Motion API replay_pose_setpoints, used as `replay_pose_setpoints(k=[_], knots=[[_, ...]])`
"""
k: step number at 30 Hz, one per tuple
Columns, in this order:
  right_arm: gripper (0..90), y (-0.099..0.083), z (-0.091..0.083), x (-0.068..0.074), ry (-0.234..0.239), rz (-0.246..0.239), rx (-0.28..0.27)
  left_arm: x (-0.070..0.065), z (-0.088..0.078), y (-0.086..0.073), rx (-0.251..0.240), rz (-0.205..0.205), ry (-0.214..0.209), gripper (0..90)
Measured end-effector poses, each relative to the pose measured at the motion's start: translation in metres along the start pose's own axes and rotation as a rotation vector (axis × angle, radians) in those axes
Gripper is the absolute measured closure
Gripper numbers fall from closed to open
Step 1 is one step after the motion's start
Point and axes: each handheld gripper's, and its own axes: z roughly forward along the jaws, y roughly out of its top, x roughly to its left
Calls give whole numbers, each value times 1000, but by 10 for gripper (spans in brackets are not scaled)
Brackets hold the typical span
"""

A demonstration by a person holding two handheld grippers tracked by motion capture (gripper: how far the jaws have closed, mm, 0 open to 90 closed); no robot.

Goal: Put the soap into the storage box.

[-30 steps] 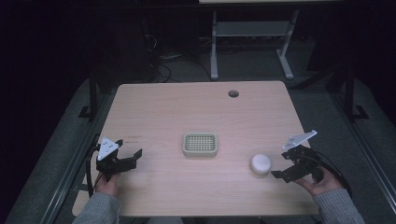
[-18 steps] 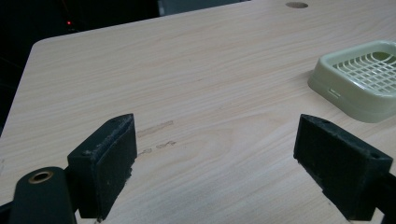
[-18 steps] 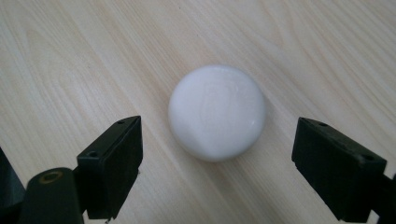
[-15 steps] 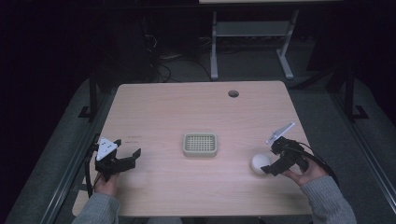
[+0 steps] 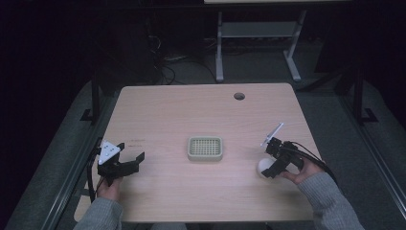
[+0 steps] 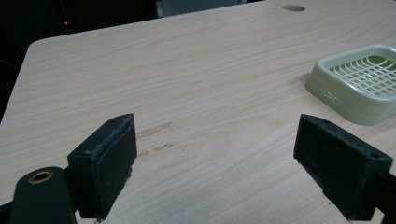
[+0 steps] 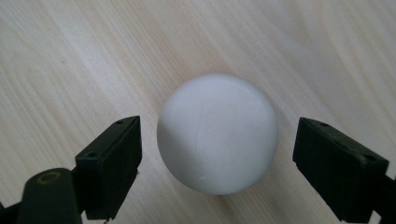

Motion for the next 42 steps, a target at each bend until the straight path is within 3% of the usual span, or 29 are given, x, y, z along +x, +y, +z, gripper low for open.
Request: replay_pose_setpoints(k=[20,37,42], knots=[[196,10,24,2,-18,-31,120,1,-1,0,0,-10,7,129],[238,11,25,1,-8,-59,139,1,-2,1,-11,-15,16,129],[238,12,18,-1,5,-48,104,1,-1,1,-8,-12,18,129]])
